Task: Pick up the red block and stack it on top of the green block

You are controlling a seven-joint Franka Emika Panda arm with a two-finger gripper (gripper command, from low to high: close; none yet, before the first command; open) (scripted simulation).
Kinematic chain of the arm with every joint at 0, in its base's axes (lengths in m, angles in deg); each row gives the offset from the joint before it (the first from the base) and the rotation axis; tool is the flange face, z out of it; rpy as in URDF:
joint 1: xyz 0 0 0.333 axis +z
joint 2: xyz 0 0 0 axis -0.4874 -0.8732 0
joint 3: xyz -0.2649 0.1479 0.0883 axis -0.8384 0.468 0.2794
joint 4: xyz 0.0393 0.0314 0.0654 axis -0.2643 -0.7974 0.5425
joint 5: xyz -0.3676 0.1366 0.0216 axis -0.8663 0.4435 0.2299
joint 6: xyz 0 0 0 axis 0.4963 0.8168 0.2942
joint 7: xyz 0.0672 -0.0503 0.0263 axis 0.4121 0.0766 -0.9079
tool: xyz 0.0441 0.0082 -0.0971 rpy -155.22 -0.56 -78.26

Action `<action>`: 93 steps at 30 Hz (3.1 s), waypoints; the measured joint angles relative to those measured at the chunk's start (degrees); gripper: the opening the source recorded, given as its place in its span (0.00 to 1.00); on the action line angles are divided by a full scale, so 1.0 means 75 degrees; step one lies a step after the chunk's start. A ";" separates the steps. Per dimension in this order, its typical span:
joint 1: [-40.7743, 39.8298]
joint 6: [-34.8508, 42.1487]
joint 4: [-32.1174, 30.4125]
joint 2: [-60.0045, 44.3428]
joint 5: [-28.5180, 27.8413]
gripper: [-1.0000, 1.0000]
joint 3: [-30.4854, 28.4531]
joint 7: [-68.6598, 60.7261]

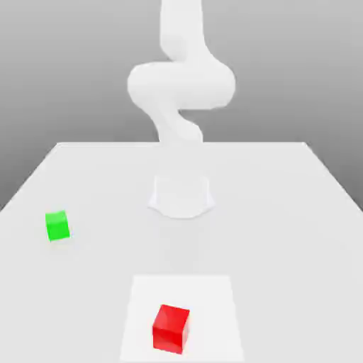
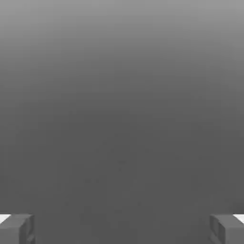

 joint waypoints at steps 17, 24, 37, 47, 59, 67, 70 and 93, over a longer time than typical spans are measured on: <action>-0.0535 -0.1992 -0.1174 -0.4760 -0.0393 0.50 0.0293 0.1354; -0.0572 -0.2867 -0.1604 -0.6678 -0.0145 0.50 0.0293 0.1586; -0.0508 -0.3841 -0.1476 -0.7894 -0.0255 0.00 0.0203 0.1705; -0.1896 -0.2707 -0.2331 -0.5872 -0.0939 0.00 -0.0834 0.1085; -0.4566 -0.2476 -0.3861 -0.4019 -0.1964 0.00 -0.2751 -0.0660; -0.5459 -0.2600 -0.4559 -0.3420 -0.1953 0.00 -0.3898 -0.1762; -0.5330 -0.2797 -0.4560 -0.3577 -0.1795 0.00 -0.4021 -0.1878; -0.4289 -0.4347 -0.4538 -0.5309 0.0296 0.00 -0.4480 -0.3310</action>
